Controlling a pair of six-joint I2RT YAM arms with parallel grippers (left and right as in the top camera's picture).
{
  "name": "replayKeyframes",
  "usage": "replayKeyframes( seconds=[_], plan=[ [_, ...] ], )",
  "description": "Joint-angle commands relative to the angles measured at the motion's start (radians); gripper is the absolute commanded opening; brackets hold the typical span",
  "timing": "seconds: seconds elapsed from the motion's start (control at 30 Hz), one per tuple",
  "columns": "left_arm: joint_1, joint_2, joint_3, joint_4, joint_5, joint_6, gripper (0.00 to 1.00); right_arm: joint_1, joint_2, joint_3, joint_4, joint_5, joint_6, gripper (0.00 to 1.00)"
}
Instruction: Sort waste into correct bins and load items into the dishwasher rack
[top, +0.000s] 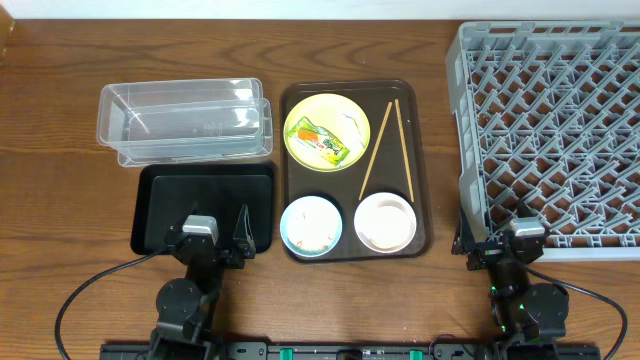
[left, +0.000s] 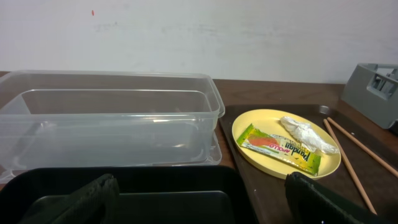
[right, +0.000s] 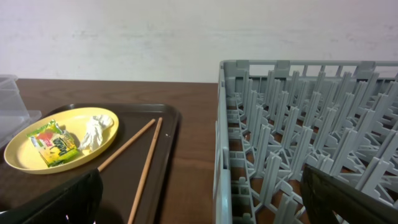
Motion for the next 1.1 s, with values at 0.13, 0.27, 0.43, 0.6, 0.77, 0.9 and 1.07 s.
replayKeyframes(
  seconds=[0.13,0.27,0.43,0.6,0.77,0.9,1.07],
  plan=[
    [0.006,0.004,-0.018,-0.041,-0.009,0.013,0.88,-0.022,-0.005,-0.004,0.001,-0.004,0.01,0.99],
    [0.006,0.004,-0.018,-0.041,-0.009,0.013,0.88,-0.022,-0.005,-0.004,0.001,-0.004,0.01,0.99],
    [0.006,0.004,-0.018,-0.041,-0.009,0.013,0.88,-0.022,-0.005,-0.004,0.001,-0.004,0.01,0.99],
    [0.006,0.004,-0.018,-0.041,-0.009,0.013,0.88,-0.022,-0.005,-0.004,0.001,-0.004,0.011,0.99],
    [0.006,0.004,-0.018,-0.041,-0.009,0.013,0.88,-0.022,-0.005,-0.004,0.001,-0.004,0.01,0.99],
    [0.006,0.004,-0.018,-0.019,-0.042,0.014,0.88,-0.022,-0.005,-0.004,0.001,-0.004,0.01,0.99],
    [0.006,0.004,-0.018,-0.015,-0.033,0.013,0.88,-0.021,-0.005,-0.004,0.007,-0.005,0.011,0.99]
  ],
)
